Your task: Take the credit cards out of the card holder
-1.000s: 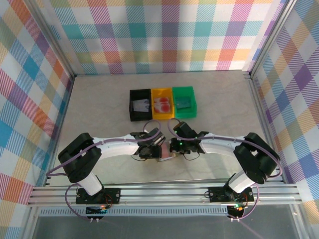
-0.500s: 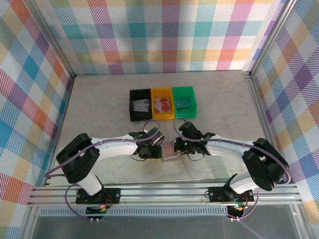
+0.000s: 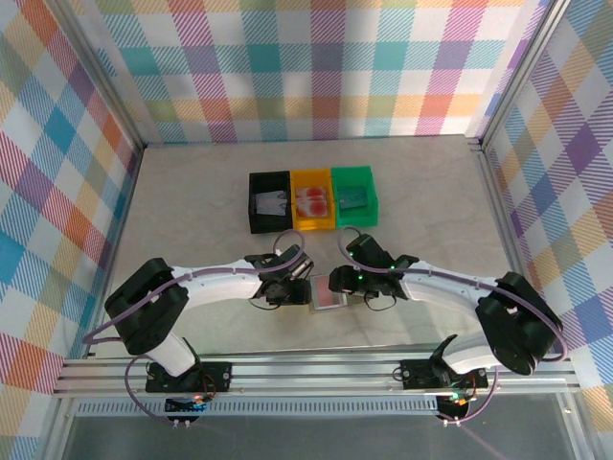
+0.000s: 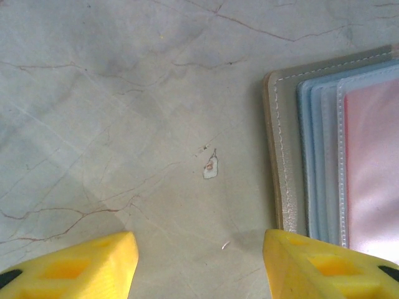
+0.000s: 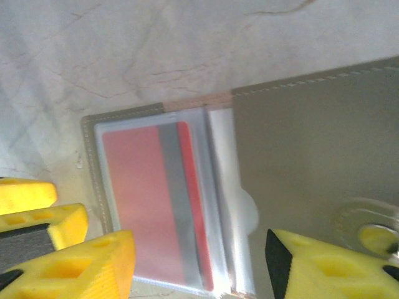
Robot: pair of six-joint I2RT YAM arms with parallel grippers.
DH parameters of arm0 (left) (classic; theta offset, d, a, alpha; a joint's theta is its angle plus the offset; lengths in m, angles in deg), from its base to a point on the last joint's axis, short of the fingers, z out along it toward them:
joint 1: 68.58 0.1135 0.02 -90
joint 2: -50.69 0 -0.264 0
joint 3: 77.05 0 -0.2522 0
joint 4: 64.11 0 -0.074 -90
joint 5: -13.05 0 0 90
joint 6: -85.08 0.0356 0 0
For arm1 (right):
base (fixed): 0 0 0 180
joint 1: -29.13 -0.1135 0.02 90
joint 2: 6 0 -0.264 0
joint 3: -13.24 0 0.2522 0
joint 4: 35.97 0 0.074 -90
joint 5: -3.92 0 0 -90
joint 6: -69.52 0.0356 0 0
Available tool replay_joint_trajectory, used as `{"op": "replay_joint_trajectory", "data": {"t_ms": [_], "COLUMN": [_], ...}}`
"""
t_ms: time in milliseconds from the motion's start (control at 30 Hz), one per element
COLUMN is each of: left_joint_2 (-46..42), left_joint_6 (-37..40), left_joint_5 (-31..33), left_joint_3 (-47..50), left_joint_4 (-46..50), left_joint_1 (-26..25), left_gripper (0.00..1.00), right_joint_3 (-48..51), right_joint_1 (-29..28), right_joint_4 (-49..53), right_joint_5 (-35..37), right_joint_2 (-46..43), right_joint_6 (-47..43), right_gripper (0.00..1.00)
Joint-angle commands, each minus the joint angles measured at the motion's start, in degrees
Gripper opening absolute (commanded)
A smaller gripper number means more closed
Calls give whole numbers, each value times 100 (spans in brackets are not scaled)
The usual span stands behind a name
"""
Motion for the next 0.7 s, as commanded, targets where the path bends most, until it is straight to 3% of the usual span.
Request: {"op": "replay_joint_trajectory", "data": {"t_ms": [0, 267, 667], "left_joint_2": [-133, -1084, -2726], "left_joint_6": [-56, -26, 163], "left_joint_5": [-1, 115, 514], "left_joint_3": [266, 735, 1145], "left_joint_4": [107, 81, 334], "left_joint_1": [68, 294, 373], "left_gripper": [57, 59, 61], "right_joint_3": [-613, -1768, -3186], "right_joint_1": [-93, -733, -1121], "right_joint_4": [1023, 2211, 3440], "right_joint_5": [364, 1055, 1413], "right_joint_2": [204, 735, 2219], "right_joint_6": [186, 516, 556], "right_gripper": [60, 72, 74]}}
